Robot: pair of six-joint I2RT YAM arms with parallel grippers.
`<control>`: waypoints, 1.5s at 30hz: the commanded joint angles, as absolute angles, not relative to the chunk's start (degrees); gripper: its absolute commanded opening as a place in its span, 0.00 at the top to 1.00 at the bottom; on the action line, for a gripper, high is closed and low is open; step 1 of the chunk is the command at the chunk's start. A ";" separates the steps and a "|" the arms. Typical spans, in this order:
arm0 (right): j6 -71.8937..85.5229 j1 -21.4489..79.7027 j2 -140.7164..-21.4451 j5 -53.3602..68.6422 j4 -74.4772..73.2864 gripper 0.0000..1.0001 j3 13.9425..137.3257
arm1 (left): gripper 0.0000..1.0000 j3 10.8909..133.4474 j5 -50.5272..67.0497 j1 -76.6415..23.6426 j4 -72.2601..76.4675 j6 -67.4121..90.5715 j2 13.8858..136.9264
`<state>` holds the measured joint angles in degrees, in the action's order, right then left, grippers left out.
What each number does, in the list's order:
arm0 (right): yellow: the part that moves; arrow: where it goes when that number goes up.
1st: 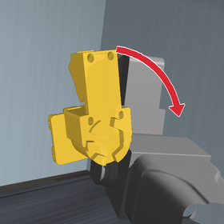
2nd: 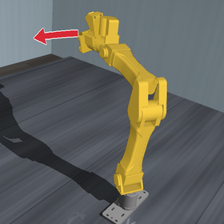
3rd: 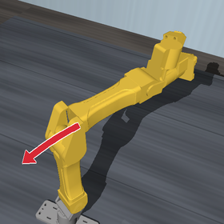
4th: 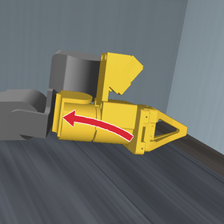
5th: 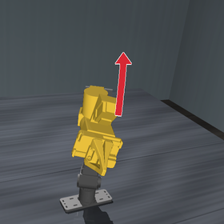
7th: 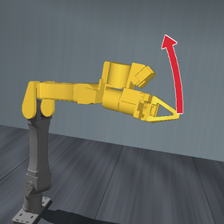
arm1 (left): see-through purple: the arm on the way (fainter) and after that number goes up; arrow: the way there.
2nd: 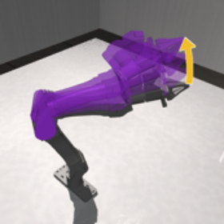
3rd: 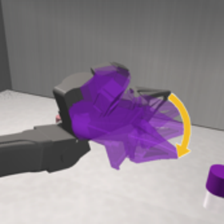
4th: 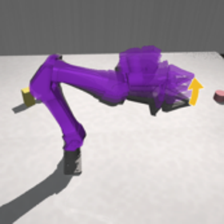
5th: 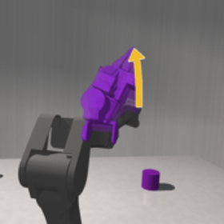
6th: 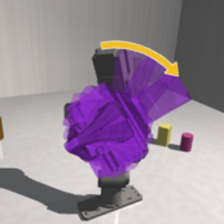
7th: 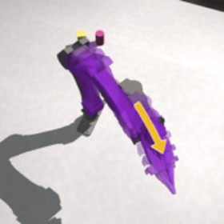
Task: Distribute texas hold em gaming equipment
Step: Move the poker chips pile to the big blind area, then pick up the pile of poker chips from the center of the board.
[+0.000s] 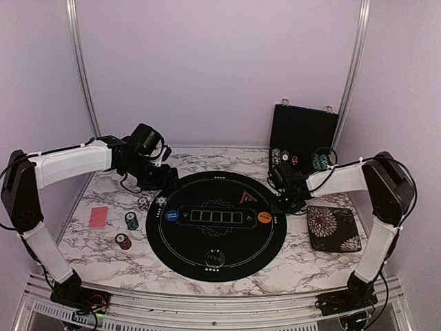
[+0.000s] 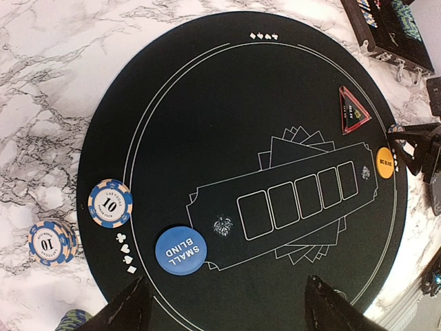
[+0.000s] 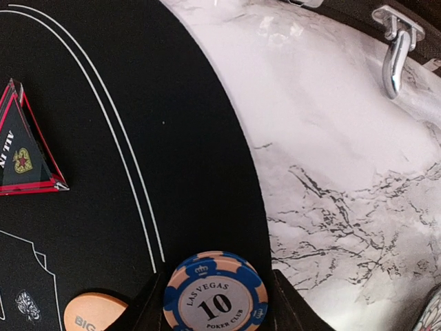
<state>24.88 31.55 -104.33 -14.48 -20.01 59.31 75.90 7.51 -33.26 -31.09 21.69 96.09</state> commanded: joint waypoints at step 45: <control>22.06 31.09 -94.14 -12.12 -29.20 0.30 66.45 | 0.22 74.68 0.35 -30.86 -34.97 22.75 91.50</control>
<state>23.49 31.20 -97.03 -12.51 -28.82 63.94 75.81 2.90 -32.40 -32.03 22.13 94.39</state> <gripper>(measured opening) 0.693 0.782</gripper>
